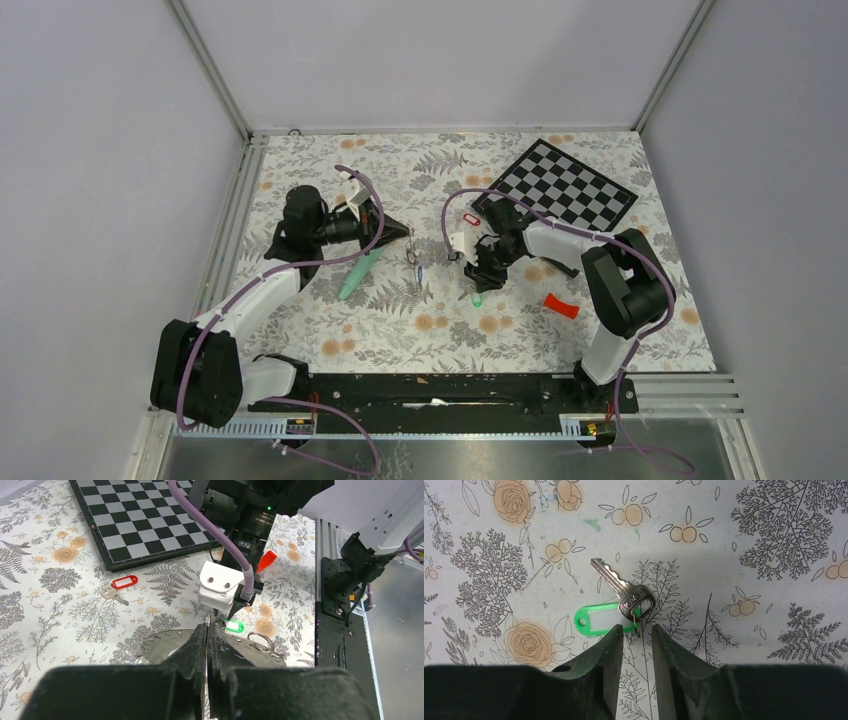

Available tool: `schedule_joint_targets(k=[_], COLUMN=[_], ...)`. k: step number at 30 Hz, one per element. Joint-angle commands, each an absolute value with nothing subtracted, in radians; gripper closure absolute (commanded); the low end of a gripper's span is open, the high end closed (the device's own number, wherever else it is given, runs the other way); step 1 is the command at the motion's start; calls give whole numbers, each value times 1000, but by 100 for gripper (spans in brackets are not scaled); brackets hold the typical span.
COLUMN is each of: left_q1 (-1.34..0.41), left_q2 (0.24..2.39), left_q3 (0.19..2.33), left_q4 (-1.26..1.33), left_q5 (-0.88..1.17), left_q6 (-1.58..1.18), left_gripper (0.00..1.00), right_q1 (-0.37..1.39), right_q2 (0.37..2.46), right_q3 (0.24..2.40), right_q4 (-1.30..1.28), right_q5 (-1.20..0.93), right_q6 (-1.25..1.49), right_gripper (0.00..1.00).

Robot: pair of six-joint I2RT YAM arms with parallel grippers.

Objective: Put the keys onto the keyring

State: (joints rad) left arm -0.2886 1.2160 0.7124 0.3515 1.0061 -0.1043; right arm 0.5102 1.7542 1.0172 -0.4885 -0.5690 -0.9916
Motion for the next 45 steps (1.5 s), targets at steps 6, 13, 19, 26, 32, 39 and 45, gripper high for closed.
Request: schedule_joint_targets(k=[6, 13, 19, 26, 32, 39, 45], left_q1=[-284, -284, -284, -283, -284, -290, -319], left_q2=[1181, 1181, 1184, 1186, 1194, 1218, 1245], left_q3=[749, 745, 743, 741, 740, 739, 802], left_q4=[403, 396, 395, 393, 390, 424, 365], left_q5=[1028, 1028, 1028, 1025, 1026, 1020, 979], left_q6=[-88, -81, -79, -70, -64, -75, -42], left_gripper=[100, 100, 100, 100, 100, 100, 100], right_q1=[521, 522, 521, 522, 517, 514, 514], right_q2=[1775, 1785, 1786, 1769, 1701, 1590, 1489], right_q3=[1065, 1072, 1080, 1094, 1095, 1147, 1209], right_q4=[-521, -528, -547, -571, -579, -629, -644], right_q5=[-609, -613, -618, -620, -645, -735, -792], right_q6=[-1014, -1012, -1017, -1019, -986, -897, -756], right_gripper=[73, 78, 88, 98, 100, 100, 100])
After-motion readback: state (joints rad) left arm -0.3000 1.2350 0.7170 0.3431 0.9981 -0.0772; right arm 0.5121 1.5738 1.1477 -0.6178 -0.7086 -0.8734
